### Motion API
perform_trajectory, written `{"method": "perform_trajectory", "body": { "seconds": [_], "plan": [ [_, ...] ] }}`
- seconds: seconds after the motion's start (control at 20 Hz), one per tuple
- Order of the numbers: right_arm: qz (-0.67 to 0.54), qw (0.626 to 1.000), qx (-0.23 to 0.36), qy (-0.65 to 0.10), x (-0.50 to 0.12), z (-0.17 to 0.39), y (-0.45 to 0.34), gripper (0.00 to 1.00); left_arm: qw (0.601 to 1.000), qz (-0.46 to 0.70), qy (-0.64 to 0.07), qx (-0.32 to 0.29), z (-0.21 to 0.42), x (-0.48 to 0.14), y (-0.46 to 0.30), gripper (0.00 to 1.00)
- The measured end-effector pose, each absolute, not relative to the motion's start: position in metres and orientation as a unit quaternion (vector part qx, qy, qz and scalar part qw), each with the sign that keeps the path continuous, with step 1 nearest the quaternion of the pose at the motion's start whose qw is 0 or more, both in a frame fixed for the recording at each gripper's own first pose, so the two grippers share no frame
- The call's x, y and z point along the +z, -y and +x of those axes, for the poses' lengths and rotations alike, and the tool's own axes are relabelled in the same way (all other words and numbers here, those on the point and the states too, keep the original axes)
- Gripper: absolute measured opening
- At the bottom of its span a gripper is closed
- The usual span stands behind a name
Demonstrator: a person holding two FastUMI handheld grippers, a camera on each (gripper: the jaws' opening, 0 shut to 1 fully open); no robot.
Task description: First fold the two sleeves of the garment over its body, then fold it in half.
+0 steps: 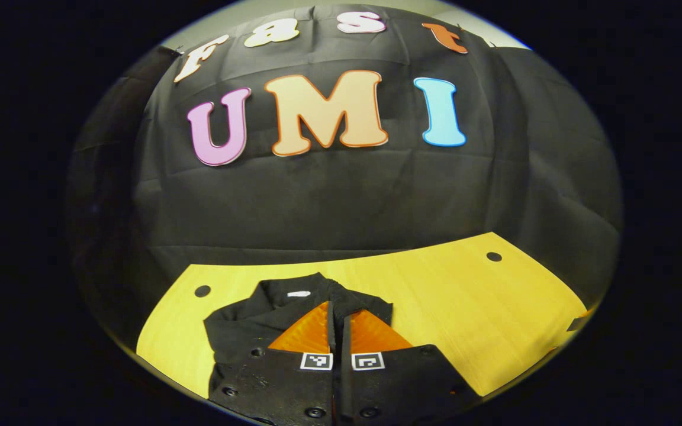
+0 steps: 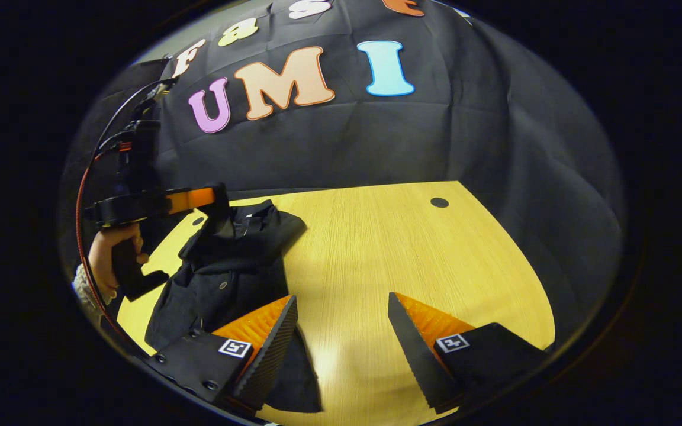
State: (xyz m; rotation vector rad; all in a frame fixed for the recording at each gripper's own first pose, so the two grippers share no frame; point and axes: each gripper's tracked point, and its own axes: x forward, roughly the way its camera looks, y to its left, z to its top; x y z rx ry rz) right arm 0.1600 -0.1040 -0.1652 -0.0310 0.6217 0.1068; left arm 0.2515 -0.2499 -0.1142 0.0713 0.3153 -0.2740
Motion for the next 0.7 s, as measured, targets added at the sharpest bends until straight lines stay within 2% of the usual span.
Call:
{"method": "perform_trajectory", "body": {
  "seconds": [0.1, 0.15, 0.25, 0.3, 0.4, 0.55, 0.6, 0.65, 0.7],
  "plan": [
    [-0.016, 0.948, 0.055, -0.313, -0.170, 0.159, 0.108, 0.94, 0.975, 0.037, -0.167, -0.141, 0.256, -0.129, 0.262, 0.00],
    [-0.018, 0.947, 0.055, -0.315, -0.171, 0.159, 0.109, 0.97, 0.974, 0.038, -0.173, -0.141, 0.260, -0.137, 0.265, 0.00],
    [-0.014, 0.945, 0.059, -0.321, -0.174, 0.157, 0.109, 0.94, 0.972, 0.032, -0.185, -0.138, 0.267, -0.154, 0.274, 0.00],
    [-0.010, 0.944, 0.062, -0.324, -0.176, 0.155, 0.108, 0.98, 0.971, 0.029, -0.195, -0.137, 0.268, -0.163, 0.277, 0.00],
    [-0.006, 0.942, 0.062, -0.329, -0.179, 0.152, 0.108, 0.98, 0.968, 0.027, -0.211, -0.130, 0.274, -0.179, 0.283, 0.00],
    [-0.007, 0.939, 0.057, -0.339, -0.188, 0.146, 0.111, 0.98, 0.963, 0.022, -0.235, -0.126, 0.277, -0.203, 0.291, 0.00],
    [-0.007, 0.938, 0.056, -0.341, -0.190, 0.143, 0.112, 0.94, 0.962, 0.022, -0.241, -0.125, 0.276, -0.208, 0.293, 0.00],
    [-0.007, 0.937, 0.055, -0.345, -0.193, 0.142, 0.112, 0.98, 0.961, 0.021, -0.245, -0.125, 0.276, -0.211, 0.294, 0.00],
    [-0.007, 0.936, 0.055, -0.348, -0.195, 0.141, 0.113, 0.94, 0.961, 0.019, -0.246, -0.124, 0.275, -0.212, 0.296, 0.01]
  ]
}}
